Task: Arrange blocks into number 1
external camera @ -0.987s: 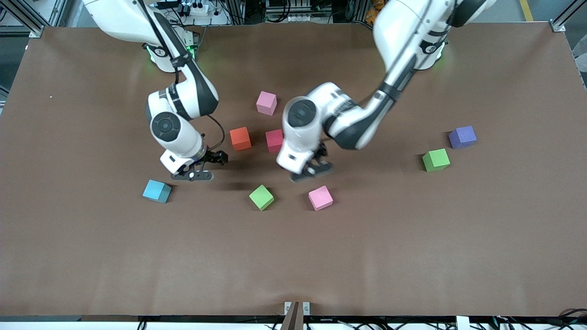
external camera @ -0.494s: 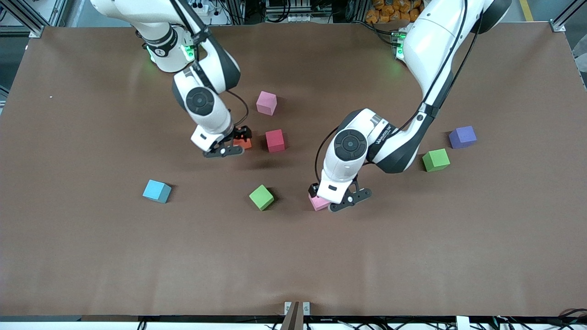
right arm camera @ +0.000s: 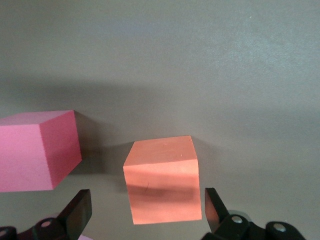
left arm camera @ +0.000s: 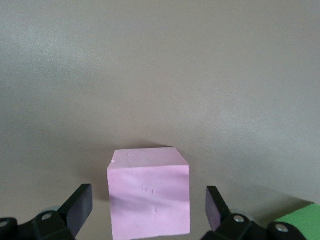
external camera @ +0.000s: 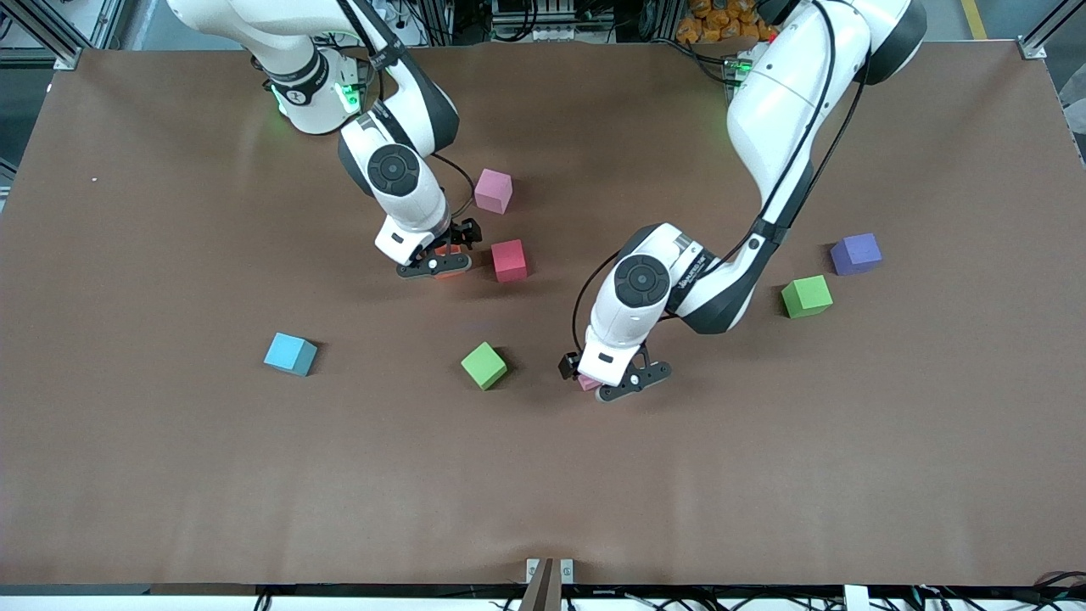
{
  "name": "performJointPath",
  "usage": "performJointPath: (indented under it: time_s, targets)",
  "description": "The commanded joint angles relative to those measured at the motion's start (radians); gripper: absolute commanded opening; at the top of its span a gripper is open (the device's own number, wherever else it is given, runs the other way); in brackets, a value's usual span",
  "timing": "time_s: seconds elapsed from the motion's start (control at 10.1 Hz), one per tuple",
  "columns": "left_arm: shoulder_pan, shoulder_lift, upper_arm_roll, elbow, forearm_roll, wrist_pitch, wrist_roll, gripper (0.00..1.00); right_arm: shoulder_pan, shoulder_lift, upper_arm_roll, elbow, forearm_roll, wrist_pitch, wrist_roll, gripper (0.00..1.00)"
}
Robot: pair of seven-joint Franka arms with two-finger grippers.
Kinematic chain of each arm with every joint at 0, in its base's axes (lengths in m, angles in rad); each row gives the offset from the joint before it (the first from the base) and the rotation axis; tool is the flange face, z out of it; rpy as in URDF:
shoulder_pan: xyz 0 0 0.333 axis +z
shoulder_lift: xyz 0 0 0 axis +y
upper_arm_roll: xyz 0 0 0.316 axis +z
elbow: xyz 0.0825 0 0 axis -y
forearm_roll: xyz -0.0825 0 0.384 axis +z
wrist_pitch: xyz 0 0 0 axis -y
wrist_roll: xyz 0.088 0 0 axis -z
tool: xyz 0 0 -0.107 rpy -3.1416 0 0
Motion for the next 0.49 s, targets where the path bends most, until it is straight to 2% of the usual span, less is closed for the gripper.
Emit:
performJointPath:
  time_s: [0.0,0.2,0.39]
  targets:
    - [-0.016,-0.004,0.017,0.004,0.016,0.007,-0.014,1.00,0.005,0.017,-0.001,-0.009,0.002,0.026,0.007,1.00]
    - [-0.023,0.015,0.026,0.005,0.016,0.008,-0.015,1.00,0.002,0.023,-0.003,-0.008,-0.004,0.029,-0.002,1.00]
    - [-0.069,0.024,0.079,0.007,0.013,0.013,-0.018,1.00,-0.004,0.028,-0.003,-0.008,-0.053,0.029,-0.005,1.00]
